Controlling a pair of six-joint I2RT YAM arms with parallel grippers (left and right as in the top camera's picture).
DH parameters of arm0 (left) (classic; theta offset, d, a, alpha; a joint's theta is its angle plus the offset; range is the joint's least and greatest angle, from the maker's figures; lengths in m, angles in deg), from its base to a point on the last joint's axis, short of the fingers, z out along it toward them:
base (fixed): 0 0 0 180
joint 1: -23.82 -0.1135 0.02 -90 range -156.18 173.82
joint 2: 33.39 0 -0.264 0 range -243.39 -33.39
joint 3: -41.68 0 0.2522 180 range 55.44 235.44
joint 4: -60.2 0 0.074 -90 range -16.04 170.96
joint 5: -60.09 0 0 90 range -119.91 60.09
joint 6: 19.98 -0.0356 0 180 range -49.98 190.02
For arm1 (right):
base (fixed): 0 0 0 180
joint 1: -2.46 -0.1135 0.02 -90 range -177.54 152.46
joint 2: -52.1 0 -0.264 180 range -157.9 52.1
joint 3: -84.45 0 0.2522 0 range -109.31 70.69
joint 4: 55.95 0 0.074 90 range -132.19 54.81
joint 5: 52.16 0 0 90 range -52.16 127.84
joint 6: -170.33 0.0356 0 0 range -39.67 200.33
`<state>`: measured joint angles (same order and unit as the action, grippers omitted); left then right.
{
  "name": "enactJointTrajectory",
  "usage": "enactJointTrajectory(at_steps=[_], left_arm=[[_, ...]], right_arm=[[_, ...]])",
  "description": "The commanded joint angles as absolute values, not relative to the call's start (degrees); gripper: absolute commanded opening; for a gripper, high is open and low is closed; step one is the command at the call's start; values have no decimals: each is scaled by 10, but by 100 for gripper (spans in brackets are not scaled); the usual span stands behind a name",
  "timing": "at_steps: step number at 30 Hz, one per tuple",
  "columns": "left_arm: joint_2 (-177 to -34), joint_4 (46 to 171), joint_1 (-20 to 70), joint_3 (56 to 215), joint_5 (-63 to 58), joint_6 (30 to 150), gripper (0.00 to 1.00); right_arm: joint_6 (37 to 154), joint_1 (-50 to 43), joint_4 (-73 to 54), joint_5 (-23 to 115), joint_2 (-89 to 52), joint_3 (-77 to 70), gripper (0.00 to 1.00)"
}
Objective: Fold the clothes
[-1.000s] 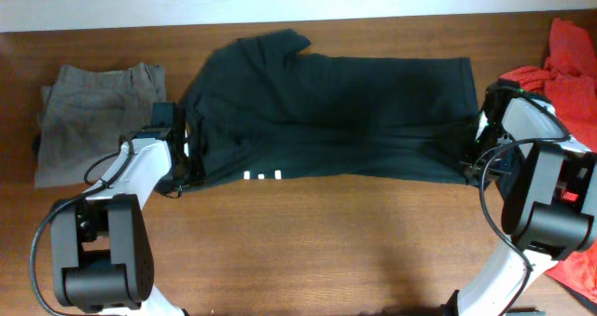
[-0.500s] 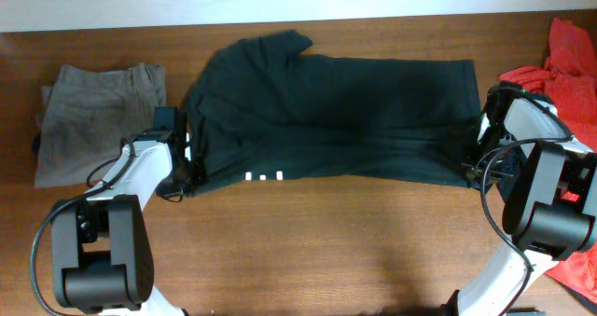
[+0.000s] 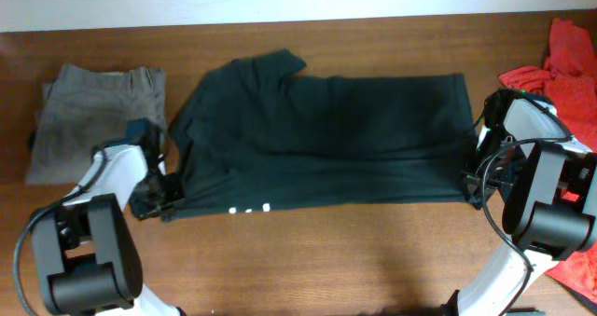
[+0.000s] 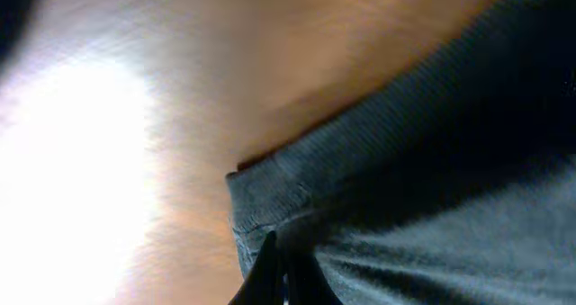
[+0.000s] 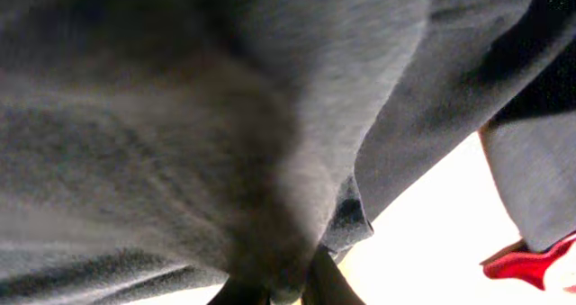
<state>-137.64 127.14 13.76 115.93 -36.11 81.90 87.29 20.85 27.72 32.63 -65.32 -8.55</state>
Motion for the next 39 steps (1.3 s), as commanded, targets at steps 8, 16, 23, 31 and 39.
enactJointTrajectory(at_steps=[8, 16, 23, 31, 39], left_arm=[[-1369, 1308, 91, 1144, -375, 830, 0], [-1312, 1297, 91, 1144, -342, 825, 0], [-1209, 1275, 91, 1144, -244, 819, 13], [-1142, 1249, 92, 1144, -195, 772, 46], [-1124, 1196, 112, 1182, -117, 730, 60]], right_arm=[[888, 211, 292, 332, -660, -81, 12], [887, 201, 285, 342, -627, -81, 12], [888, 177, 261, 344, -512, -91, 26], [887, 173, 260, 344, -400, -97, 52], [843, 173, 247, 408, -376, -99, 59]])
